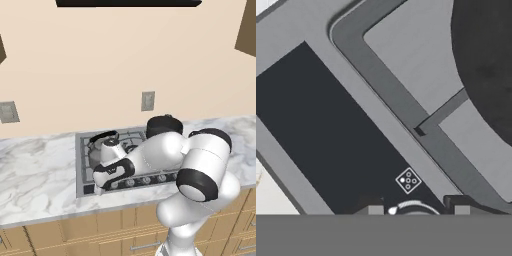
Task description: Pick the kettle from the counter and place it on a stove burner. Then turn the burner on.
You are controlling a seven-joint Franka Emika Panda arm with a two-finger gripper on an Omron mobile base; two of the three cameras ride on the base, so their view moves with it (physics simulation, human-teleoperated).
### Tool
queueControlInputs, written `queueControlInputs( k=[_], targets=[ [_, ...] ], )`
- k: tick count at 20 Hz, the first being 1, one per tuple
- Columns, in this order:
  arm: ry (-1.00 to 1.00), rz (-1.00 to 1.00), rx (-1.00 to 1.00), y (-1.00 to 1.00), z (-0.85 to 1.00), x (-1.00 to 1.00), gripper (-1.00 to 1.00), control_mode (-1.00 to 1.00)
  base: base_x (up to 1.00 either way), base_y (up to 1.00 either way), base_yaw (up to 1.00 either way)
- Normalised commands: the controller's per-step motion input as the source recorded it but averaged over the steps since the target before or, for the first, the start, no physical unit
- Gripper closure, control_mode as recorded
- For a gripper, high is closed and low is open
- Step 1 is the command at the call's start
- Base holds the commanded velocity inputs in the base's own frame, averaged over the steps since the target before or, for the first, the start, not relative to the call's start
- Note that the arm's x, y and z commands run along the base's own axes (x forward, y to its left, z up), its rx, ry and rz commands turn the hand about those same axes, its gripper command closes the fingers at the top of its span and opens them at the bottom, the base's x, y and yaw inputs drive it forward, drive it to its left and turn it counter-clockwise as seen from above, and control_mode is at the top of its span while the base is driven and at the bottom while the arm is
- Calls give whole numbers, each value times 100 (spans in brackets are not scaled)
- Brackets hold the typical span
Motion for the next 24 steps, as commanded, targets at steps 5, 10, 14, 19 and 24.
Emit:
queueControlInputs(
  k=[5, 10, 14, 19, 24],
  targets=[
    [-7, 0, 0, 0, 33, -16, 100, -100, 0, 0, 0],
    [-27, 0, 0, 0, 100, -9, 100, -100, 0, 0, 0],
    [-35, 0, 0, -9, 100, -28, 100, -100, 0, 0, 0],
    [-36, 3, 2, -8, 100, -29, 100, -100, 0, 0, 0],
    [-15, 1, 1, -5, 40, -27, 100, -100, 0, 0, 0]
  ],
)
